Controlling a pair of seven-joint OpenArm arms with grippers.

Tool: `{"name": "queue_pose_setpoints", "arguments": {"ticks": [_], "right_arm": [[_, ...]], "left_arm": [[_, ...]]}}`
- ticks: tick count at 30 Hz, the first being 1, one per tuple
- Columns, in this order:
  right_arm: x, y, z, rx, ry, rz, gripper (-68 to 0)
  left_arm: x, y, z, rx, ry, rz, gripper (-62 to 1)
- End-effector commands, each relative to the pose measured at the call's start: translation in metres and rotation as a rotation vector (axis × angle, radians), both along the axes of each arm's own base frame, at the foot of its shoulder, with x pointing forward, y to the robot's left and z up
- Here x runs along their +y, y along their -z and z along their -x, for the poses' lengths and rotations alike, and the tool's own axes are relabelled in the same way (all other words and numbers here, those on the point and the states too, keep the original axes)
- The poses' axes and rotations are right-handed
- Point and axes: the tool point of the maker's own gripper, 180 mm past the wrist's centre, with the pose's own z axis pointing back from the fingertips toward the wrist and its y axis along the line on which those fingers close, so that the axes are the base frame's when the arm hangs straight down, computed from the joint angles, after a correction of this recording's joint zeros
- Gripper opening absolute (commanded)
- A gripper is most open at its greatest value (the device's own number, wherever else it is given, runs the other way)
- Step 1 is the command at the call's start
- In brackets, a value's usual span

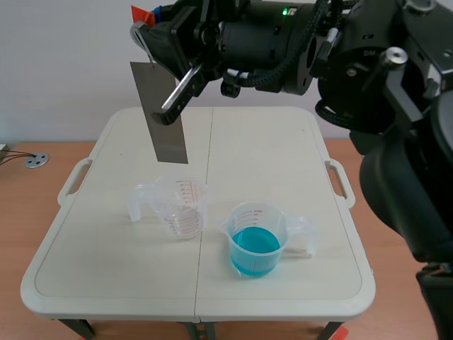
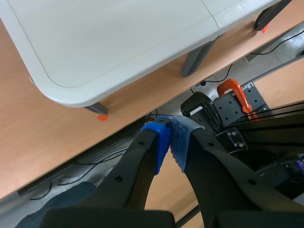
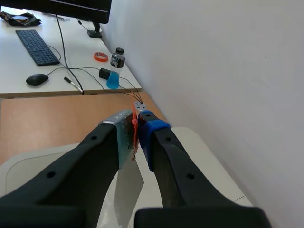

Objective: Hold the metal plate by the orange handle, dip it into the blue solution, take it out and point at it, then put the plate back in the beaker on the left.
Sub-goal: 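Move the plate over the blue solution, then point at the plate with the left hand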

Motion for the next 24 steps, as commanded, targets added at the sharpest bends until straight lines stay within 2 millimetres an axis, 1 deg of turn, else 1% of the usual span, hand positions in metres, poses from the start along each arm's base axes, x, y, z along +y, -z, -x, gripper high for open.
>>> {"name": "queue_pose_setpoints", "arguments": {"ticks": [1,8,15,21,24], "right_arm": [[-0.002,-0.014,0.008,-0.036,-0.017,-0.029,-66.0],[-0.019,-0.016,0.022,-0.033,0.011,-0.050,-66.0],[-0.043,-0.009,0.028,0.012,0.055,-0.066,-66.0],[-0.062,-0.004,0.033,0.043,0.074,-0.079,-66.0],[-0.071,-0.001,0.036,0.060,0.084,-0.091,-66.0]], "left_arm": [[-0.001,-0.005,-0.006,-0.029,-0.012,0.017,-59.0],[0.001,-0.011,-0.030,-0.088,-0.010,-0.004,-59.0],[0.002,-0.022,-0.056,-0.167,-0.007,-0.013,-59.0],[0.001,-0.031,-0.072,-0.221,-0.005,-0.011,-59.0],[-0.003,-0.036,-0.079,-0.248,0.007,0.000,-59.0]]}}
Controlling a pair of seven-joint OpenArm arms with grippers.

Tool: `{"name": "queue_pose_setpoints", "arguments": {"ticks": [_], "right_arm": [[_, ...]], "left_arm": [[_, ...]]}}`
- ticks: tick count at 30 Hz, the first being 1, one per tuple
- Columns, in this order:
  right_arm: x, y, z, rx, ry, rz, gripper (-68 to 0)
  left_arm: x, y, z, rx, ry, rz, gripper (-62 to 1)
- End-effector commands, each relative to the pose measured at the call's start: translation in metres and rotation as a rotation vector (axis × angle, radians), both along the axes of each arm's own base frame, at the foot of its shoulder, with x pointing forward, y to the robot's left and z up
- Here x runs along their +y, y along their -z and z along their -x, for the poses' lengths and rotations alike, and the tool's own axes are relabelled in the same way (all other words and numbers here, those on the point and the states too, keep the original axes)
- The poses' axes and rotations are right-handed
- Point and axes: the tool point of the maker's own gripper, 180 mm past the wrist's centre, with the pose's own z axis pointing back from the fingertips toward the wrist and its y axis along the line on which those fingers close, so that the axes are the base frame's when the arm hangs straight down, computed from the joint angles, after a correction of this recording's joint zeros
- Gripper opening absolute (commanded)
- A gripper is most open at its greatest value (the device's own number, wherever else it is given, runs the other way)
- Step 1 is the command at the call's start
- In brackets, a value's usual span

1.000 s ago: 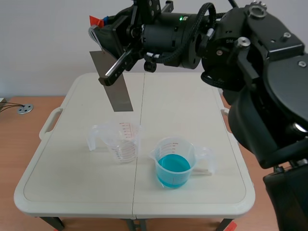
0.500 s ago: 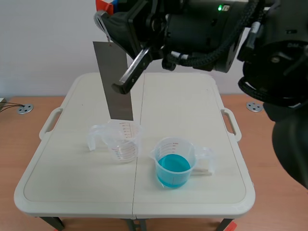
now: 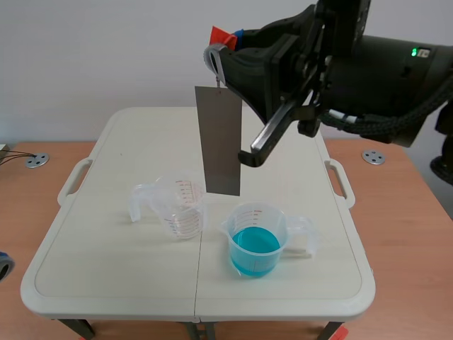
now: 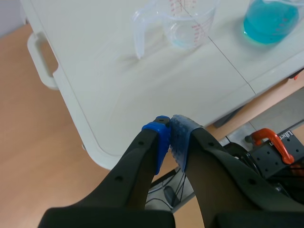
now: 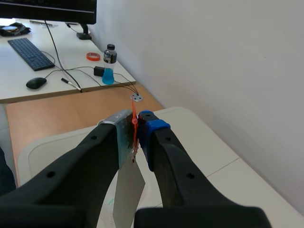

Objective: Hold the metal plate by the orange handle, dip it into the blue solution, take it out and point at it, then put the plate back in the beaker on the left.
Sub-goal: 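Point at the plate with the left hand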

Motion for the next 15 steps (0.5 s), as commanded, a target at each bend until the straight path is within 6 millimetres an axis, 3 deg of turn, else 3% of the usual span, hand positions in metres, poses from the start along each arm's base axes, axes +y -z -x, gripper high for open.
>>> {"name": "queue_pose_setpoints", "arguments": {"ticks": [1,15], "right_arm": [[-0.003,-0.013,0.005,-0.030,-0.013,-0.033,-66.0],[-0.034,-0.010,0.017,-0.014,0.049,-0.042,-66.0]], "left_arm": [[-0.008,-0.007,-0.006,-0.030,0.021,0.032,-59.0],[-0.069,-0.036,-0.059,-0.172,0.213,0.086,-59.1]]}}
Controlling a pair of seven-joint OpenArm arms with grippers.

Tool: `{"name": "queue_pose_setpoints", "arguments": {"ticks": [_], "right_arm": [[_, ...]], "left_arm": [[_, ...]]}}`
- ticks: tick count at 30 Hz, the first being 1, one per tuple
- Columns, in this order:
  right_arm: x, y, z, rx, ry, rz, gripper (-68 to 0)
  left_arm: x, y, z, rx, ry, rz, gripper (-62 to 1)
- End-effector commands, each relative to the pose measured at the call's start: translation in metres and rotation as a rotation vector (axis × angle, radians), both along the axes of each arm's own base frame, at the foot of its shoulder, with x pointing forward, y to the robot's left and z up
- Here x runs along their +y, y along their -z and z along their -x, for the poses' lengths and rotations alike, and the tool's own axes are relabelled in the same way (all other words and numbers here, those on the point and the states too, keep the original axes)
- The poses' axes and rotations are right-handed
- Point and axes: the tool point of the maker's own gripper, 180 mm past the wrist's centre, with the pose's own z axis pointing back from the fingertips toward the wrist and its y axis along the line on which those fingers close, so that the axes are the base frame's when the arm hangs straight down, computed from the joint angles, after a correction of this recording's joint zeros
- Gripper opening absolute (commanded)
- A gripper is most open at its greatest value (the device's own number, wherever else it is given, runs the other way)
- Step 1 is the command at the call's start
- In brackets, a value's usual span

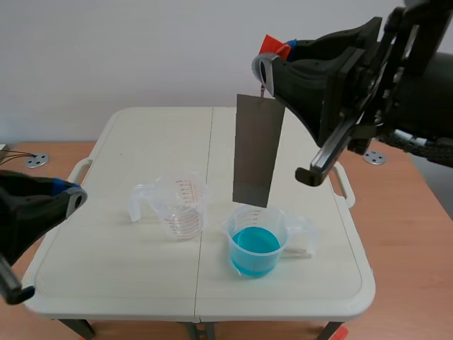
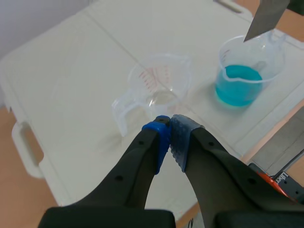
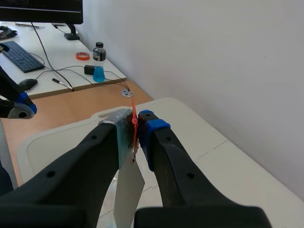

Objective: Hold the metal plate by the orange handle, dip it into the blue solution, take it out and point at it, then put the plate back in the beaker on the left.
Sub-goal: 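Point at the plate with the left hand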

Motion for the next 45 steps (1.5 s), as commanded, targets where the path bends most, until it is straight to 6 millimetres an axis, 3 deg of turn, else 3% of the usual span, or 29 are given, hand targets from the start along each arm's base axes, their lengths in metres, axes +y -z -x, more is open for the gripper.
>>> {"name": "queue_pose_setpoints", "arguments": {"ticks": [1,8,23,32,45], "right_arm": [[0.001,-0.012,0.003,-0.033,-0.014,-0.021,-66.0],[-0.003,-0.012,0.002,-0.034,-0.001,-0.016,-66.0],[-0.003,-0.011,0.002,-0.032,0.000,-0.014,-66.0],[-0.003,-0.011,0.002,-0.032,0.000,-0.014,-66.0],[-0.003,-0.011,0.002,-0.032,0.001,-0.010,-66.0]], "left_arm": [[-0.007,-0.003,-0.006,-0.023,0.017,0.005,-59.1],[-0.029,0.013,-0.030,-0.001,0.088,-0.007,-59.1],[-0.074,0.039,-0.050,0.054,0.298,0.009,-59.1],[-0.099,0.050,-0.046,0.102,0.431,0.012,-59.1],[-0.117,0.056,-0.056,0.122,0.471,0.021,-59.1]]}}
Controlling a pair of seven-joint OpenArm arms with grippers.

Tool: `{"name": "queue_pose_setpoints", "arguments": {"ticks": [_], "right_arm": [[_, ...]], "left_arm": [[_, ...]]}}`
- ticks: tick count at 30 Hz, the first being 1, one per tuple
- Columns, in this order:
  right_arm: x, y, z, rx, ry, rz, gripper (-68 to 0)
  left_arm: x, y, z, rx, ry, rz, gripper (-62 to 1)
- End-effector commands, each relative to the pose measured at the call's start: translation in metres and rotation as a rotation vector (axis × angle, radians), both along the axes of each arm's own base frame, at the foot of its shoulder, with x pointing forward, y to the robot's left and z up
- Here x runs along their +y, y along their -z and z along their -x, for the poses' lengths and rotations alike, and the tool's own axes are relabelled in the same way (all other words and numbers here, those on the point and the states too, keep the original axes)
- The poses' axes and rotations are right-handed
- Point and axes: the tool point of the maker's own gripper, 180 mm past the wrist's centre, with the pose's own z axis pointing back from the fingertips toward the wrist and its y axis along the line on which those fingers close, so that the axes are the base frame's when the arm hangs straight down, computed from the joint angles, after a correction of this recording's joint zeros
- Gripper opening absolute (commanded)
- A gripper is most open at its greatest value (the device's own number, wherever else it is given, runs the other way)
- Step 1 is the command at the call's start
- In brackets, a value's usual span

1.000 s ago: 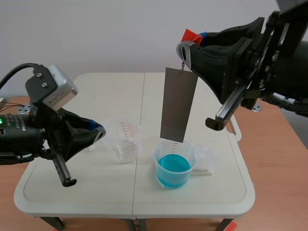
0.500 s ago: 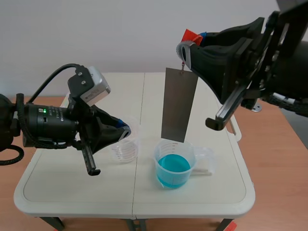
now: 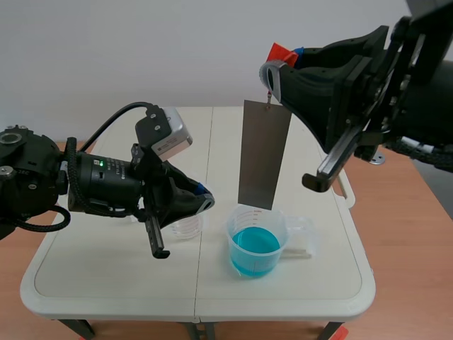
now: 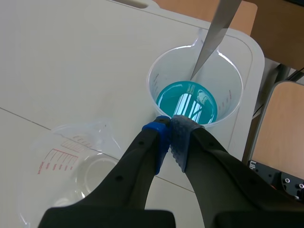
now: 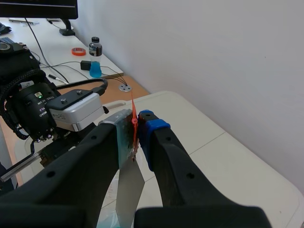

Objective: Hold the metal plate by the orange handle, dip it into the blue solution, take it out and point at it, then put the plate back in the beaker on the left.
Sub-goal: 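Point at the plate with the left hand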

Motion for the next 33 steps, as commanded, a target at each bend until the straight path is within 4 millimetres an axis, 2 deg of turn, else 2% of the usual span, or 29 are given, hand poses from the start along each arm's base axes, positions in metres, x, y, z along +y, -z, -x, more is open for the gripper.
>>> {"name": "queue_pose_setpoints", "arguments": {"ticks": [1,21,26,33], "right_arm": [[0.001,-0.015,0.002,-0.045,-0.012,-0.017,-66.0],[0.001,-0.015,0.002,-0.045,-0.012,-0.017,-66.0],[0.001,-0.015,0.002,-0.045,-0.012,-0.017,-66.0],[0.001,-0.015,0.002,-0.045,-0.012,-0.017,-66.0]], "left_arm": [[-0.005,-0.012,-0.005,-0.026,0.004,0.030,-59.1],[0.001,-0.007,-0.004,-0.016,0.001,0.007,-59.1],[0.022,-0.012,-0.007,-0.046,-0.066,0.018,-59.1],[0.074,-0.039,-0.008,-0.159,-0.224,0.030,-59.1]]}}
